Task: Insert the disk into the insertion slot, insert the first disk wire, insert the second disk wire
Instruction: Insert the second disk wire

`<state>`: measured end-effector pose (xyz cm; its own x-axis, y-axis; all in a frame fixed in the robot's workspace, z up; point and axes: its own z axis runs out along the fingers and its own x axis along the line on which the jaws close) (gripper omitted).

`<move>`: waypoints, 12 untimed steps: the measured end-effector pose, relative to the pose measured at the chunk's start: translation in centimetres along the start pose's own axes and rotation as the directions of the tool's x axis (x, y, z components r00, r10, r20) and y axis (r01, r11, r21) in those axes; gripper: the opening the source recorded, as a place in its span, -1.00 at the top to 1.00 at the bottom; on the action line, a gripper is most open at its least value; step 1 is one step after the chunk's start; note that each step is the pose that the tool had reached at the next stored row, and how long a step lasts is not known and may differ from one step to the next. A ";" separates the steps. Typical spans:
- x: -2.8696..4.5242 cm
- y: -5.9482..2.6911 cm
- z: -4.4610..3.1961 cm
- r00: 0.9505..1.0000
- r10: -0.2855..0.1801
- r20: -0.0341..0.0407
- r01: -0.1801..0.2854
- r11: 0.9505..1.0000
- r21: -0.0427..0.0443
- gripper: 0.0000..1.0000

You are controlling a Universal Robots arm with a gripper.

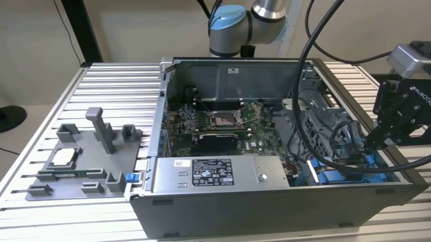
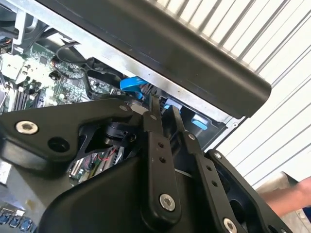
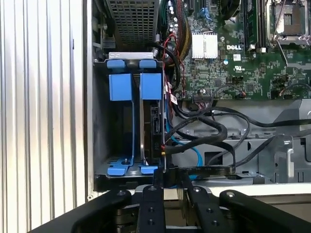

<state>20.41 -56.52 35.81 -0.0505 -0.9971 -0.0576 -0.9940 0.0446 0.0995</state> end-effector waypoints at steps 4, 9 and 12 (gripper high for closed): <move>0.02 0.10 0.22 1.000 0.000 0.000 0.000 1.000 0.000 -1.00; 0.04 0.25 0.34 1.000 0.000 0.001 0.000 1.000 0.000 -1.00; 0.03 0.27 0.34 1.000 -0.001 0.006 0.001 1.000 0.000 -1.00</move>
<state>20.11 -56.52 35.50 -0.0504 -0.9967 -0.0638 -0.9940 0.0439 0.0998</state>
